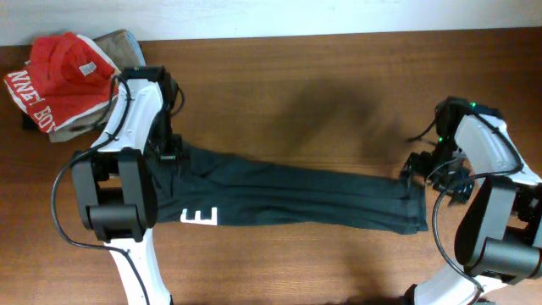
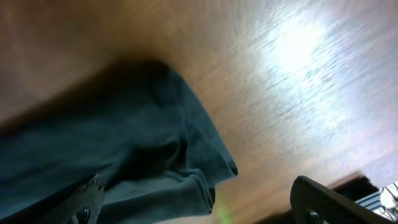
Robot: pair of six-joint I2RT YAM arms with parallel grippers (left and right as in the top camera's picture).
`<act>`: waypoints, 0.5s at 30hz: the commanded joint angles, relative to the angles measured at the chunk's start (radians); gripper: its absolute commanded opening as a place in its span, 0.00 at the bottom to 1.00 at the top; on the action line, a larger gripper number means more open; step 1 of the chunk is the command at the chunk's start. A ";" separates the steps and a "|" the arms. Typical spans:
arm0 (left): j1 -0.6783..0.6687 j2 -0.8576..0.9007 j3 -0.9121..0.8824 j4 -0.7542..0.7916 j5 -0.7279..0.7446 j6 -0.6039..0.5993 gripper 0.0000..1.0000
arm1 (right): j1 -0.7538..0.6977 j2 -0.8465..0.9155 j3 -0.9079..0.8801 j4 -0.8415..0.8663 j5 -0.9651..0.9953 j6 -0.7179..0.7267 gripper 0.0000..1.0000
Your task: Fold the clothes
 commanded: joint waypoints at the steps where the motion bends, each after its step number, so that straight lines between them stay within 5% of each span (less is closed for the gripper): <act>1: 0.001 -0.076 0.087 0.005 -0.003 -0.021 0.92 | -0.007 0.002 0.117 -0.035 -0.022 -0.018 0.99; 3: -0.005 -0.088 0.089 0.024 0.021 -0.020 0.89 | -0.006 0.002 0.166 -0.059 -0.039 -0.041 0.99; 5: -0.012 -0.087 0.083 0.045 0.089 -0.010 0.69 | -0.004 0.002 0.176 -0.062 -0.205 -0.185 0.94; 6: -0.019 -0.087 0.068 0.073 0.171 0.046 0.61 | 0.000 0.002 0.165 -0.060 -0.297 -0.247 0.78; 8: -0.035 -0.087 0.041 0.107 0.288 0.127 0.26 | 0.018 0.002 0.129 -0.046 -0.428 -0.339 0.15; 9: -0.048 -0.087 0.018 0.125 0.338 0.151 0.05 | 0.034 0.002 0.101 -0.028 -0.446 -0.344 0.04; 15: -0.130 -0.087 -0.153 0.212 0.372 0.163 0.01 | 0.127 0.002 -0.102 0.122 -0.447 -0.288 0.04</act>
